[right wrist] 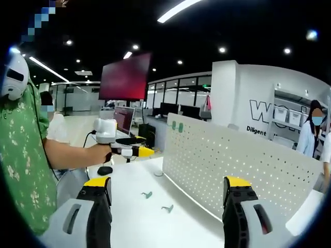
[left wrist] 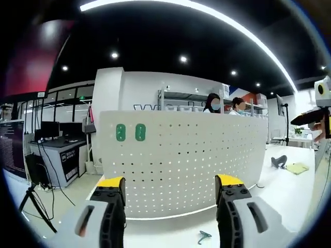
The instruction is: Insert the hook assembly into the mounting plate slot until the hook locks in place.
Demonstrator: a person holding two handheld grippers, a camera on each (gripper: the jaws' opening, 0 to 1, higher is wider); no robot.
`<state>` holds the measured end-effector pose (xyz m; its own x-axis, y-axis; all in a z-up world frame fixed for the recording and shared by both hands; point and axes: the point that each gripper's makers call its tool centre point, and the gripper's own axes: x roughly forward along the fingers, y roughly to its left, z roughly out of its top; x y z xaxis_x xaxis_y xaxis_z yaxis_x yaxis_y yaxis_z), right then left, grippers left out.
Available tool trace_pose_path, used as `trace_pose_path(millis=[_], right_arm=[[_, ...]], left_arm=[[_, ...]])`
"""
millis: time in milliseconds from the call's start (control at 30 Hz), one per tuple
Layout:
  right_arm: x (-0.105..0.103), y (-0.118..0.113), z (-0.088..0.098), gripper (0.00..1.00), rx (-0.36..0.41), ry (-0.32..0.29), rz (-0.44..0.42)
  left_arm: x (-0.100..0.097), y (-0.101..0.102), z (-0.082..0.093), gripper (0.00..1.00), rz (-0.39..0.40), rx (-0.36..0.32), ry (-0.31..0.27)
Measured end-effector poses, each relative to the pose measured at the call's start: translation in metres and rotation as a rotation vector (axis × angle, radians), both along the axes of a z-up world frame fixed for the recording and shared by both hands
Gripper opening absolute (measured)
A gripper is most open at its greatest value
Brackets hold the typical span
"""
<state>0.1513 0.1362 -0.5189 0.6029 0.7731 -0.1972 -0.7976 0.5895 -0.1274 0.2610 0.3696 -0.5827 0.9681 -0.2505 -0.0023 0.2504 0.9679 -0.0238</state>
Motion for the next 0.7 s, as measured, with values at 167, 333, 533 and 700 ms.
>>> trace_pose_path(millis=[167,333,533,700], right_arm=[[-0.002,0.003,-0.004,0.91,-0.002,0.006,0.005],[-0.004,0.006,-0.006,0.91,-0.007,0.01,0.012],[-0.004,0.007,-0.007,0.91,-0.004,0.011,0.017],[-0.004,0.006,-0.011,0.91,-0.004,0.02,0.016]], left_arm=[[-0.012,0.002,-0.008,0.71,0.0,-0.005,0.014],[-0.022,0.004,-0.015,0.71,0.0,-0.014,0.031],[-0.031,0.003,-0.02,0.71,-0.004,-0.018,0.043],[-0.037,0.0,-0.027,0.71,-0.016,-0.008,0.059]])
